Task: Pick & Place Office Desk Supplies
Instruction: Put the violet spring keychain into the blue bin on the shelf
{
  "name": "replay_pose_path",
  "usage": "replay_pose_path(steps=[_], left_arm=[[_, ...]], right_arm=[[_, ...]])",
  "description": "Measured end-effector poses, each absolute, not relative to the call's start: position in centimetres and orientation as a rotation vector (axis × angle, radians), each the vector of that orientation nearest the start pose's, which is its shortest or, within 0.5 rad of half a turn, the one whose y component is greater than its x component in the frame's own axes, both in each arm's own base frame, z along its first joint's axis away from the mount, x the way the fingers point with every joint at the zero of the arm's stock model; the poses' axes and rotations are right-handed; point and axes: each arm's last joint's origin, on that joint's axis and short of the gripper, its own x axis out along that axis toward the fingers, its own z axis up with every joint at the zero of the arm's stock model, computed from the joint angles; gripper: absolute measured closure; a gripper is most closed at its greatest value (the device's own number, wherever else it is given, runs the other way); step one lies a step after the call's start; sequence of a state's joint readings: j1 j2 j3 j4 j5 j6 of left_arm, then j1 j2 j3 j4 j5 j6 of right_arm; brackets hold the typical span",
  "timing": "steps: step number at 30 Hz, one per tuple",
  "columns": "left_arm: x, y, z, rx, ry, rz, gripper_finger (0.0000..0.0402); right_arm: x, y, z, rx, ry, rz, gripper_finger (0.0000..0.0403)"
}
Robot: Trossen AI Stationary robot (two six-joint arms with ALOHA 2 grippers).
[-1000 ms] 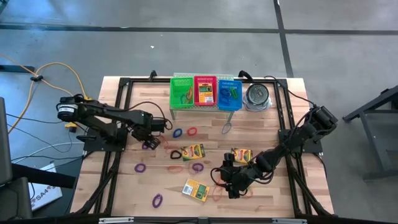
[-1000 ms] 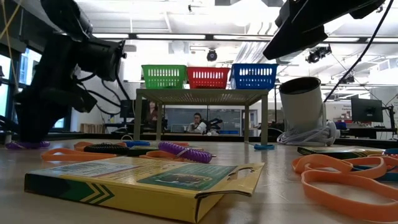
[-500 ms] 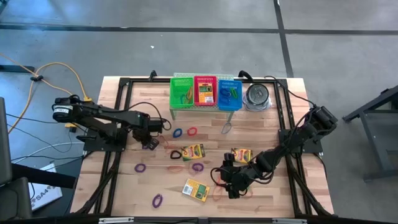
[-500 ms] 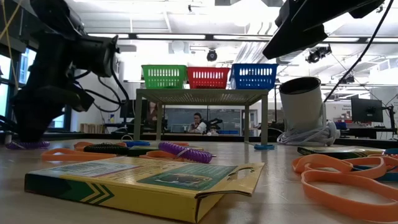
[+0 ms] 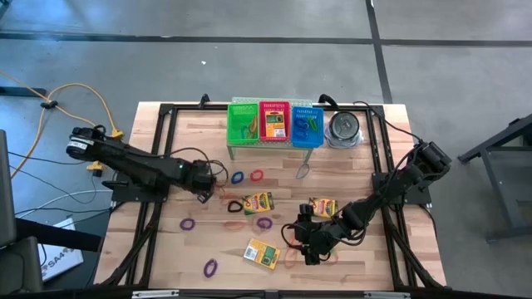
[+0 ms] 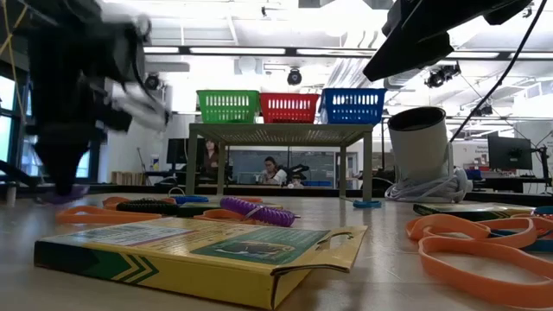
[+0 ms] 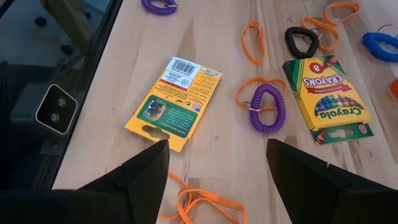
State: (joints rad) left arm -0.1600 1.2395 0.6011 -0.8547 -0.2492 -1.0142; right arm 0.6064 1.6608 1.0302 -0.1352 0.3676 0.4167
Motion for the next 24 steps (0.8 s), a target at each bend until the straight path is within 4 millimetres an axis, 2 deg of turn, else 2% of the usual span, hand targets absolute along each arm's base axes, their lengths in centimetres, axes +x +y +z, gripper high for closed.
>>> replay_pose_path(steps=[8, 13, 20, 24], left_arm=[[18.7, -5.3, 19.1, -0.371, 1.038, 0.69, 0.0394], [19.8, -8.3, 20.7, -0.316, 0.76, 0.583, 0.0394], [22.7, -12.7, 22.3, -0.309, 0.396, 0.366, 0.0394], [24.8, -14.5, 22.1, -0.252, 0.272, 0.275, 0.0394]], right_arm=[[29.0, 18.9, 20.5, 0.072, 0.699, 0.073, 0.0143], [28.9, 18.5, 19.9, 0.095, 0.696, 0.063, 0.0143], [29.5, 17.8, 19.7, 0.132, 0.657, 0.052, 0.0143], [29.9, 17.4, 20.0, 0.12, 0.625, 0.038, 0.0147]])
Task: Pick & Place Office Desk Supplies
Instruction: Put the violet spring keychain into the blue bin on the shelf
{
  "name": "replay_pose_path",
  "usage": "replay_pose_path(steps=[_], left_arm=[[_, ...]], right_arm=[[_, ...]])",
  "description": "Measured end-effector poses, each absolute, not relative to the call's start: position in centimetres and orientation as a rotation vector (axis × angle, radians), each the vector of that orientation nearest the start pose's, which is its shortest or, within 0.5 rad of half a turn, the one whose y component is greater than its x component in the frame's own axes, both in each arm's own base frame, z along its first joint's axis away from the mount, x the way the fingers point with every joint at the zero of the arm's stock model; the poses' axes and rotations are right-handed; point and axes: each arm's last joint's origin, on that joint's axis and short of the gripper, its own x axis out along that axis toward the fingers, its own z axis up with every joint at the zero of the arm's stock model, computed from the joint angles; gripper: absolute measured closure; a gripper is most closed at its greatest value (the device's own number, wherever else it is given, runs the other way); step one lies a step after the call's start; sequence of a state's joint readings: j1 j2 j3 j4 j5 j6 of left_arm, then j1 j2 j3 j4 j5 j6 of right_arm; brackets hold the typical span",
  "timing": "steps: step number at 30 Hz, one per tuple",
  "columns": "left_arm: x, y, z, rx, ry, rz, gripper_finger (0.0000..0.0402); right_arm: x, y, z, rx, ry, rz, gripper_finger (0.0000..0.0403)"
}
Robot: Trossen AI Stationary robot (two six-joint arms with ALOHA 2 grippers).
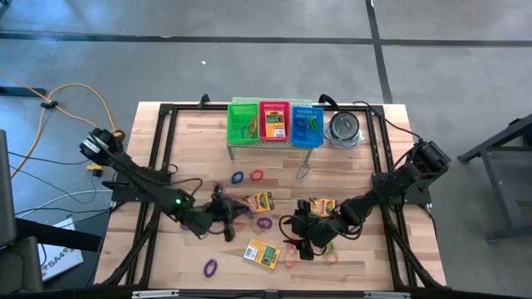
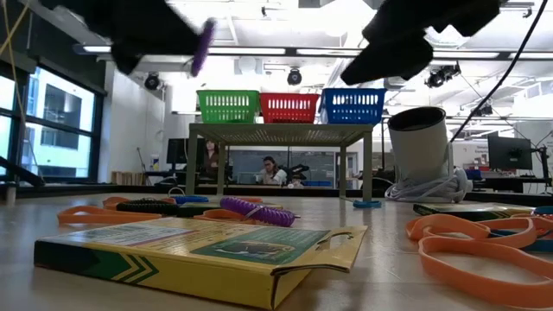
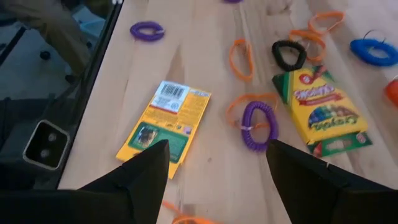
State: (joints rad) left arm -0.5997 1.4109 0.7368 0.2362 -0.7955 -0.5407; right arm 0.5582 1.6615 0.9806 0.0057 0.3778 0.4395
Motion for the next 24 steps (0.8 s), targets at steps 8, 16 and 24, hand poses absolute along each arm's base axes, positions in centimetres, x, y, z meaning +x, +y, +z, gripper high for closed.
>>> replay_pose_path(steps=[8, 16, 24], left_arm=[[28.3, -15.5, 19.9, -0.169, 0.08, 0.327, 0.0394], [29.8, -15.4, 19.4, -0.128, 0.053, 0.407, 0.0394], [29.8, -15.4, 19.6, -0.101, 0.05, 0.423, 0.0394]], right_arm=[[31.1, 16.3, 21.0, 0.081, 0.468, -0.104, 0.0172], [31.7, 15.0, 21.3, 0.099, 0.408, -0.236, 0.0182], [33.4, 14.5, 20.7, 0.164, 0.344, -0.197, 0.0182]])
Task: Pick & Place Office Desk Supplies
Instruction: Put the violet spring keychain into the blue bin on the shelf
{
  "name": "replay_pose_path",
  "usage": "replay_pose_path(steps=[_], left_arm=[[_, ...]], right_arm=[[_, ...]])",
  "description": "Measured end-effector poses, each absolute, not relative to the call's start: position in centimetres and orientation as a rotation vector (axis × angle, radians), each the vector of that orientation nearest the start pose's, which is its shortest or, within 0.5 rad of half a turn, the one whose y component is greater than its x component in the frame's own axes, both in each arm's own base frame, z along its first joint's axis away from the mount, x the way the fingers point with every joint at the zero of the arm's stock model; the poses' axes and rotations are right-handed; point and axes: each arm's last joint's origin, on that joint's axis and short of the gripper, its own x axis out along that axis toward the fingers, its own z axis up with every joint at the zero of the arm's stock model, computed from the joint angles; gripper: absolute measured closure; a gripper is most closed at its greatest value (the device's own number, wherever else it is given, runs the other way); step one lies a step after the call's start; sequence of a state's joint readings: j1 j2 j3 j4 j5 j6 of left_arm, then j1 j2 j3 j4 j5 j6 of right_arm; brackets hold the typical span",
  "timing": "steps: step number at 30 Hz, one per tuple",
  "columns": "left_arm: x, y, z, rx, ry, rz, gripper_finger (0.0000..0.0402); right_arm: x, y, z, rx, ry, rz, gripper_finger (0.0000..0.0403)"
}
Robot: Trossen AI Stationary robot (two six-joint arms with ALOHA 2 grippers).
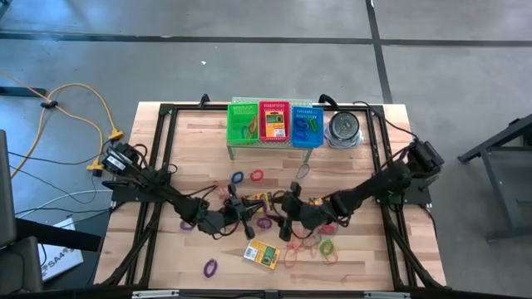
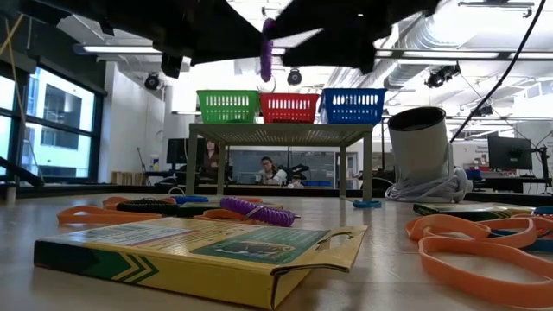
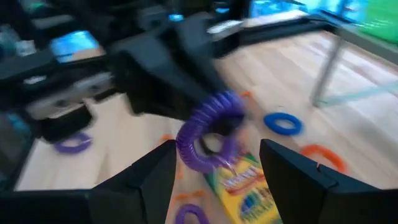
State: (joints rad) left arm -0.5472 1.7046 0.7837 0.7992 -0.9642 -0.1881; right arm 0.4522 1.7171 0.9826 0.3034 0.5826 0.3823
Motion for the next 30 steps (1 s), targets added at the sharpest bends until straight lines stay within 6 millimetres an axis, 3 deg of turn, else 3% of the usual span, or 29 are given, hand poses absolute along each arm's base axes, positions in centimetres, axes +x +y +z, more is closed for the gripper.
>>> replay_pose_path(steps=[5, 12, 24, 30], left_arm=[[29.7, -15.6, 19.6, -0.094, 0.052, 0.434, 0.0394], [29.7, -15.5, 19.6, -0.095, 0.051, 0.438, 0.0394], [29.7, -15.6, 19.5, -0.092, 0.058, 0.431, 0.0394], [29.6, -15.7, 19.5, -0.087, 0.061, 0.427, 0.0394]], right_arm=[[34.2, 15.3, 19.4, 0.121, 0.317, -0.145, 0.0182], [34.4, 14.8, 19.4, 0.094, 0.282, -0.231, 0.0182], [34.8, 14.4, 18.6, 0.063, 0.307, -0.231, 0.0184], [34.8, 14.4, 18.6, 0.063, 0.306, -0.232, 0.0244]])
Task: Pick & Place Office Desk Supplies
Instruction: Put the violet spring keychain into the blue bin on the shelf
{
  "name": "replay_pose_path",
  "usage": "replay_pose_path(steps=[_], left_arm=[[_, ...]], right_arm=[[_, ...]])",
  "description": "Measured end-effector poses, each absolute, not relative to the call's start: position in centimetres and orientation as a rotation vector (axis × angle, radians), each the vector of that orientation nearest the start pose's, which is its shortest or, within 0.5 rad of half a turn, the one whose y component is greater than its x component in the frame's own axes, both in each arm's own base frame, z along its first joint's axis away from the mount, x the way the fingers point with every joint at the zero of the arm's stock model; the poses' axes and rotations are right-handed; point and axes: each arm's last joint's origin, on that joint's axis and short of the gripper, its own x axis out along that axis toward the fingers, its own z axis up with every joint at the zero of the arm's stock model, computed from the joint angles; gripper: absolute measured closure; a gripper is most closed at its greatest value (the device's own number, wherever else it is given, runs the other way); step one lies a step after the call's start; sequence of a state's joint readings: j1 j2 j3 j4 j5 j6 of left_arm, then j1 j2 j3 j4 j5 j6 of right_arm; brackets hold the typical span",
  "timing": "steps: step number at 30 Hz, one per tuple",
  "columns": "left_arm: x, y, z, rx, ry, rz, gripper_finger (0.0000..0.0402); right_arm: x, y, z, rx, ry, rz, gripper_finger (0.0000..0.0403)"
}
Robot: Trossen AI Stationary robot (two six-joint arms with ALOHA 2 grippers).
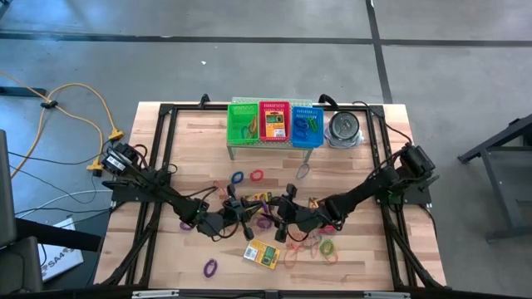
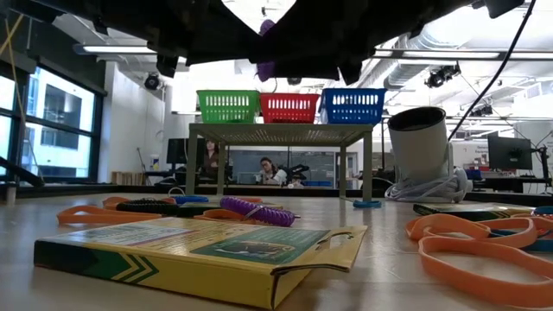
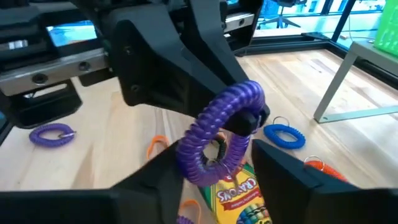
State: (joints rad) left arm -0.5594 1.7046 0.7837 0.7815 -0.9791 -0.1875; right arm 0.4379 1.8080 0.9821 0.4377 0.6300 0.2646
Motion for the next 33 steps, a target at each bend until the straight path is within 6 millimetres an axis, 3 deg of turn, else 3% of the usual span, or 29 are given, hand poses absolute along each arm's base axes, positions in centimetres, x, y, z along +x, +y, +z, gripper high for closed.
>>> replay_pose_path(steps=[6, 8, 15, 20, 25, 30, 33], left_arm=[[29.6, -15.8, 19.5, -0.086, 0.067, 0.398, 0.0394], [29.7, -15.8, 19.4, -0.081, 0.076, 0.358, 0.0391], [30.0, -15.6, 19.2, 0.005, 0.12, 0.281, 0.0349], [30.0, -15.5, 19.3, 0.076, 0.123, 0.303, 0.0286], [29.9, -15.7, 19.5, 0.024, 0.096, 0.322, 0.022], [29.4, -16.7, 19.6, 0.038, 0.089, 0.288, 0.019], [29.1, -17.2, 19.6, -0.008, 0.078, 0.268, 0.0189]], right_arm=[[34.8, 14.4, 18.5, 0.053, 0.318, -0.228, 0.0367], [34.8, 14.4, 18.4, 0.048, 0.327, -0.219, 0.0386], [34.7, 14.5, 18.3, 0.054, 0.342, -0.196, 0.039], [34.7, 14.5, 18.2, 0.05, 0.35, -0.197, 0.039], [34.4, 14.4, 17.8, 0.039, 0.4, -0.211, 0.039], [32.9, 14.5, 17.2, 0.023, 0.513, -0.321, 0.039], [31.2, 14.4, 18.0, 0.014, 0.551, -0.414, 0.0391]])
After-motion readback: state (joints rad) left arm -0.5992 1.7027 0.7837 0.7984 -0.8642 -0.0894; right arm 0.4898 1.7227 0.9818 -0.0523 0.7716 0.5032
